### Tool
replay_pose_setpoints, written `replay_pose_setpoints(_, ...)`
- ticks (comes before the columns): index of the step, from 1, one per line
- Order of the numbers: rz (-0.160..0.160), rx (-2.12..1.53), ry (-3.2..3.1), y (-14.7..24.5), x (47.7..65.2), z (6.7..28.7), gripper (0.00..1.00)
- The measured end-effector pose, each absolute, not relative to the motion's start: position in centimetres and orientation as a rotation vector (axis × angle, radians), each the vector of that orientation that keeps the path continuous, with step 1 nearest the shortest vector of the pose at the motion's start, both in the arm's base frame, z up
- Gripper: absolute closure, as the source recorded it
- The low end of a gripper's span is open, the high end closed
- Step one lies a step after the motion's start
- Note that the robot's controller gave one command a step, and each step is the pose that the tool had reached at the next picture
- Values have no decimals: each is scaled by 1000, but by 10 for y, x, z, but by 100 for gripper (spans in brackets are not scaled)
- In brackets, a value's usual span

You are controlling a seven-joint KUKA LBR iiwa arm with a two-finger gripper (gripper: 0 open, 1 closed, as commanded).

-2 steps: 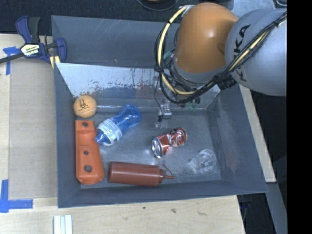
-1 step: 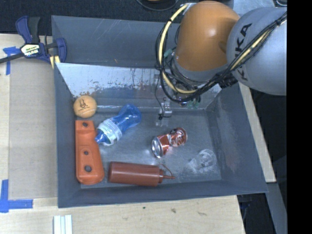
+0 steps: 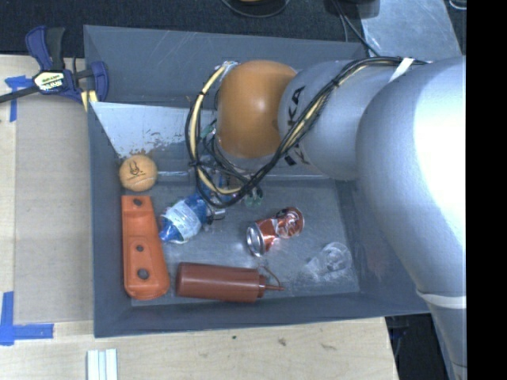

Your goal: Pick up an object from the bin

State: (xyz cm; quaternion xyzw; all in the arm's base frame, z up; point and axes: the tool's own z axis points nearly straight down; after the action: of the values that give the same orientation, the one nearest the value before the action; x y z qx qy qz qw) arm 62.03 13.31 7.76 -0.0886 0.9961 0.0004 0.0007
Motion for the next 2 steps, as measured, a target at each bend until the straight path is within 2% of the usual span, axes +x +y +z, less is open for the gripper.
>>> replay_pose_setpoints(1, 1, -301, 3118, 130, 623, 159, 0)
replay_pose_setpoints(2, 3, -277, 3124, 133, 621, 78, 0)
